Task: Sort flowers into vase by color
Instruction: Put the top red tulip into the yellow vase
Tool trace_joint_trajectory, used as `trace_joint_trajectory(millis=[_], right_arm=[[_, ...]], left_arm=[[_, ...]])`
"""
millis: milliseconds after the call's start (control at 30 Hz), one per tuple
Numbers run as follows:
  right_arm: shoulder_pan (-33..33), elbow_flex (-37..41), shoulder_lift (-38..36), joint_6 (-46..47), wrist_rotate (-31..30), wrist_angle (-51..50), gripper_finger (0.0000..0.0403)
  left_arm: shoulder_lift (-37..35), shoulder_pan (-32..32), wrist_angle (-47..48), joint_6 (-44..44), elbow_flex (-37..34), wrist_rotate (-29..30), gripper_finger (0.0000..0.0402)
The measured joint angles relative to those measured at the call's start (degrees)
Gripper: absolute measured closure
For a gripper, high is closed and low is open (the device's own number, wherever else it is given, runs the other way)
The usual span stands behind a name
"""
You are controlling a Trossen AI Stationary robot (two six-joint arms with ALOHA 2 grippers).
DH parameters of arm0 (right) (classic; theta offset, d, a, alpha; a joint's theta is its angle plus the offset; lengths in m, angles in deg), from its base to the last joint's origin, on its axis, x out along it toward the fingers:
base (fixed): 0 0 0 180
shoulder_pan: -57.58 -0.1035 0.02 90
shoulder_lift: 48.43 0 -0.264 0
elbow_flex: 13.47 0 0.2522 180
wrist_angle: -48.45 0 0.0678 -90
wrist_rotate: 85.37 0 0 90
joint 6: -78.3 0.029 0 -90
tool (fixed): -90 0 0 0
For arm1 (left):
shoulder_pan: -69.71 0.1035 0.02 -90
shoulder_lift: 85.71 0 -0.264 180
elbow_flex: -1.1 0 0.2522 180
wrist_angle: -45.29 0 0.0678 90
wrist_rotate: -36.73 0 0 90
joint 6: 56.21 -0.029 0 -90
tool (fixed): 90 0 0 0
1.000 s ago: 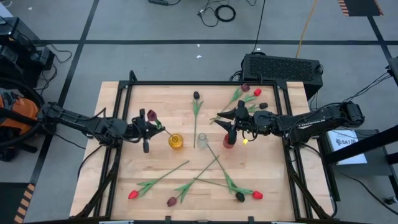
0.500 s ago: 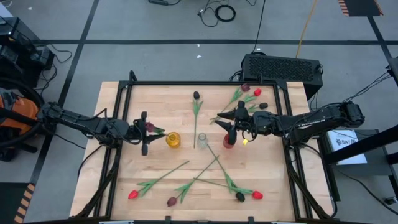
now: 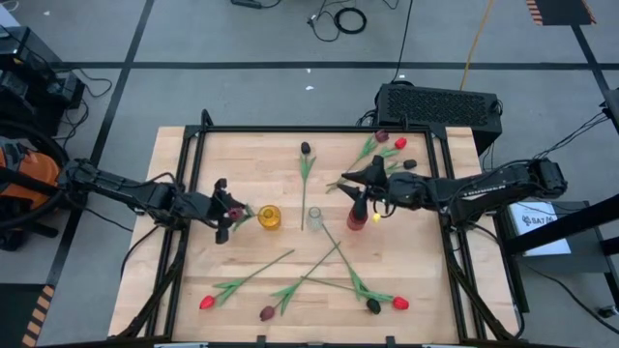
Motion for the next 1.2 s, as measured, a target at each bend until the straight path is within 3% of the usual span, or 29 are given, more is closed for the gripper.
trace_joint_trajectory(millis=[167, 233, 367, 533, 667, 767, 1000, 1200], right_arm=[[2.86, 0.0, 0.0, 4.39, -5.16, -6.71, 0.0252], [5.46, 0.0, 0.0, 5.92, -4.25, -9.72, 0.0252], [13.95, 0.02, 0.0, 7.22, 1.96, -14.04, 0.0252], [29.12, 0.0, 0.84, 8.67, 12.39, -15.89, 0.0252], [38.16, 0.0, 3.11, 18.4, 17.15, -17.89, 0.0245], [39.96, 0.02, 5.03, 19.17, 17.9, -17.8, 0.0231], [39.98, -0.08, 12.62, 22.13, 18.05, -14.63, 0.0214], [39.48, -0.02, 19.87, 26.34, 19.75, -13.37, 0.0213]], left_arm=[[-0.35, -0.02, 4.7, 0.15, 0.0, -1.69, 0.0262], [-1.03, 0.0, 4.55, 0.51, 0.17, -1.64, 0.0262], [-2.74, 0.0, 5.23, 7.27, 2.08, 1.59, 0.0262], [-5.38, -0.02, 5.92, 11.33, 2.64, 1.73, 0.0262], [-6.93, -0.02, 11.36, 14.86, 3.28, 1.33, 0.0262], [-8.0, -0.02, 15.28, 16.3, 5.37, 4.32, 0.0262], [-9.41, 0.0, 14.11, 13.84, 8.98, 18.82, 0.0262], [-9.32, -0.02, 13.34, 13.0, 9.09, 19.27, 0.0262]])
